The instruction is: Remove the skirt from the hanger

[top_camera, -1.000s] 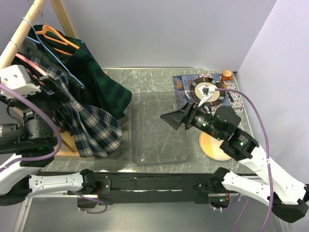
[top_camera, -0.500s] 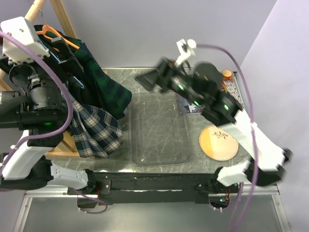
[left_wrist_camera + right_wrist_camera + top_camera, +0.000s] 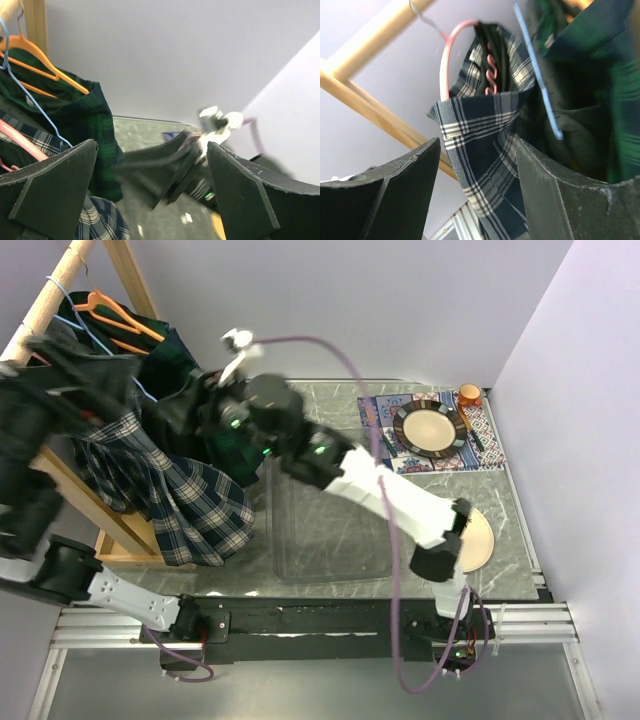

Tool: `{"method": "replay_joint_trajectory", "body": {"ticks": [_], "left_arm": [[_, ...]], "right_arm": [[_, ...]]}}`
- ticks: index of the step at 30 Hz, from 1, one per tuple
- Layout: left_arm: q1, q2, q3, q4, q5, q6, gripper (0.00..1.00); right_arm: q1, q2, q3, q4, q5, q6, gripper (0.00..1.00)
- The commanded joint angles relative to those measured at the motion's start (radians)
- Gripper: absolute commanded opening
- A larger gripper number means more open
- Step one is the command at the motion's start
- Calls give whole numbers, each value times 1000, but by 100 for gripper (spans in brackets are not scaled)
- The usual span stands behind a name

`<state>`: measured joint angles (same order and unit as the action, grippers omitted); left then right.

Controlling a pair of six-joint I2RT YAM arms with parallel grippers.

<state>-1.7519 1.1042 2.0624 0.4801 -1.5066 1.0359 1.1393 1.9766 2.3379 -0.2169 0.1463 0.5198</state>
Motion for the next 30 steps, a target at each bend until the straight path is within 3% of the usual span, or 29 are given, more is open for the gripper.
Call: {"method": "replay_joint_trajectory", "body": {"ticks": [1, 5, 6, 9, 19, 30], "left_arm": [[-57, -24, 31, -57, -135, -21, 97], [-57, 78, 97, 29, -135, 150, 97], [-55, 94, 129, -73, -132, 113, 97], [-57, 123, 214, -48, -122, 118, 97], [-55, 91, 212, -55, -95, 141, 97], [-55, 111, 212, -60, -89, 147, 97]], "right_arm": [[36, 45, 47, 169, 30, -53, 69], [53, 94, 54, 208, 26, -53, 69], [65, 100, 52, 212, 26, -61, 69], [85, 120, 51, 214, 50, -110, 70], [105, 171, 66, 264, 82, -216, 74], [106, 232, 86, 375, 58, -231, 59]]}}
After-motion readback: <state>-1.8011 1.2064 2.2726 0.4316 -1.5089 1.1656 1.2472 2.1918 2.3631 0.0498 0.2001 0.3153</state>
